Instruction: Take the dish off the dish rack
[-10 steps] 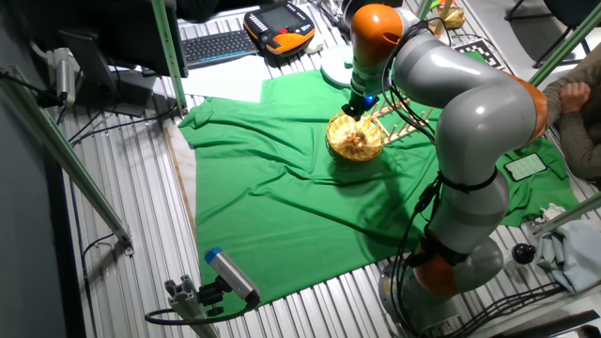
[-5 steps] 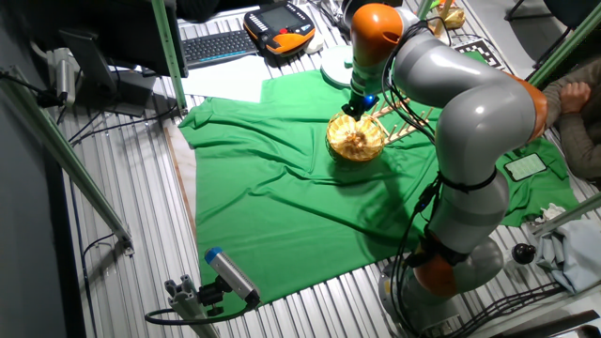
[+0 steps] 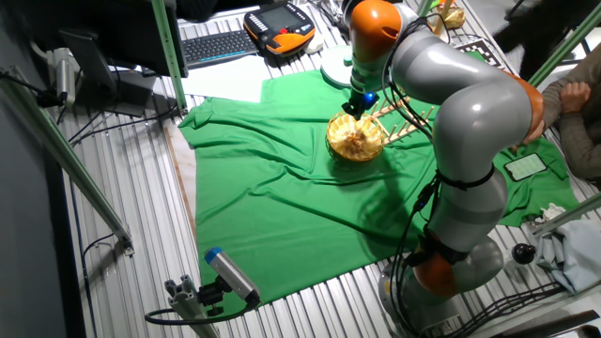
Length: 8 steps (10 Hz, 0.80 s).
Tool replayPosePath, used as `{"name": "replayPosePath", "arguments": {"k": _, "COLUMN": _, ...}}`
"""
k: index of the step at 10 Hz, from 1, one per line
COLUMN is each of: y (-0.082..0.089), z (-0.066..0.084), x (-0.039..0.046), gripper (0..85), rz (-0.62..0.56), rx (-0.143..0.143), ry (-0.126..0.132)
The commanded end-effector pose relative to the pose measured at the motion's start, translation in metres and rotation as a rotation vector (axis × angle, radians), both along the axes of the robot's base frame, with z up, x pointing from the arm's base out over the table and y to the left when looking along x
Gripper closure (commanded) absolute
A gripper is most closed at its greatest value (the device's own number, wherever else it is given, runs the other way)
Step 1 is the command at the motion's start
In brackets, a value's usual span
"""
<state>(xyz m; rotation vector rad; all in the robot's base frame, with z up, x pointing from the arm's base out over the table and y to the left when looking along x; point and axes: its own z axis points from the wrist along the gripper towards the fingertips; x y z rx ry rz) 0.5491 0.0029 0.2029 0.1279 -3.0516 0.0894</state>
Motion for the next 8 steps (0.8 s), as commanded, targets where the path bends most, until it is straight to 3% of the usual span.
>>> {"name": "replayPosePath", "arguments": {"k": 1, "y": -0.0005, "z": 0.0000, "x": 0.0007, "gripper": 85.0, "rz": 0.002, "rx": -0.004, "ry": -0.009}}
{"name": "replayPosePath", "arguments": {"k": 4, "y": 0.0002, "z": 0.0002, "x": -0.0004, "gripper": 85.0, "rz": 0.000, "rx": 0.008, "ry": -0.020}}
{"name": "replayPosePath", "arguments": {"k": 5, "y": 0.0005, "z": 0.0024, "x": -0.0011, "gripper": 85.0, "rz": 0.002, "rx": -0.007, "ry": -0.027}}
{"name": "replayPosePath", "arguments": {"k": 6, "y": 0.0008, "z": 0.0025, "x": -0.0022, "gripper": 85.0, "rz": -0.002, "rx": 0.011, "ry": -0.015}}
{"name": "replayPosePath", "arguments": {"k": 8, "y": 0.0015, "z": 0.0009, "x": -0.0038, "gripper": 85.0, "rz": -0.002, "rx": 0.014, "ry": -0.023}}
